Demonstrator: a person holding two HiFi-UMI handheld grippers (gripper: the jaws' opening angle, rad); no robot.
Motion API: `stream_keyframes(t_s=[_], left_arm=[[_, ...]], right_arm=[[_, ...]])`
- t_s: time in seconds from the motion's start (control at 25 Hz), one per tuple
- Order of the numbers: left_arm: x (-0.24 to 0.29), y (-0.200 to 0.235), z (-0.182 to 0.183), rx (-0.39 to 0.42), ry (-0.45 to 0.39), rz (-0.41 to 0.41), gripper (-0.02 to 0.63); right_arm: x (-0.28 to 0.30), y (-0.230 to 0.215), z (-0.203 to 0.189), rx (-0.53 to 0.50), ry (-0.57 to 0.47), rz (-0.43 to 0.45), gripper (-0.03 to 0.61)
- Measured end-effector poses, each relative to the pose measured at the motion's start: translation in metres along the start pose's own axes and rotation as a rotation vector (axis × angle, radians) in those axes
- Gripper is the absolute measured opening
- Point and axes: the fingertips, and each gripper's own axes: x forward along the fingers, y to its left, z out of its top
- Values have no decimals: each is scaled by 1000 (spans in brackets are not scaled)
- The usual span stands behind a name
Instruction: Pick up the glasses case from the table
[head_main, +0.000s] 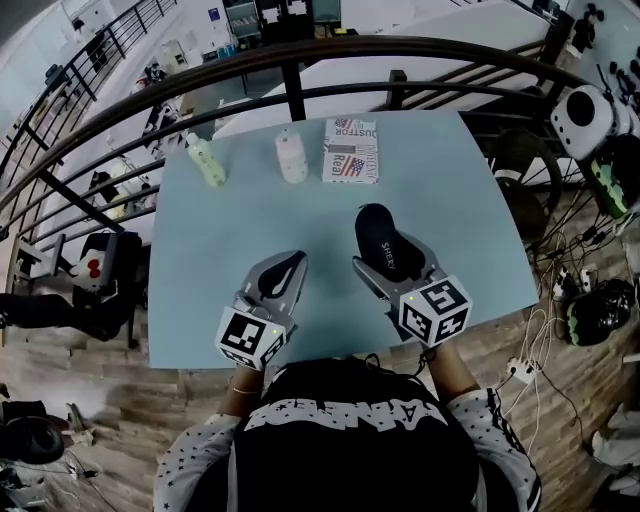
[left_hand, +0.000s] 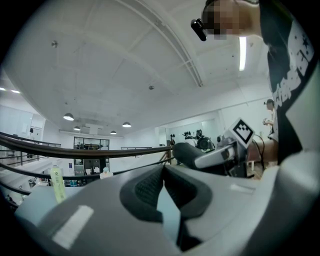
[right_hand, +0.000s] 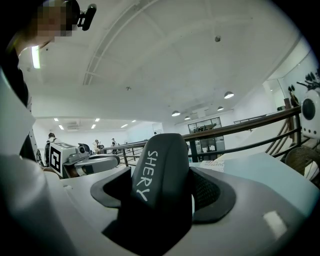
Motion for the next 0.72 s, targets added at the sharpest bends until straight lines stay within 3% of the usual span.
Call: stream_keyframes(t_s=[0.72], left_arm=[[-2, 0, -4, -3, 3, 0, 0]], right_arm=[[-3, 3, 2, 0, -19, -3, 374]])
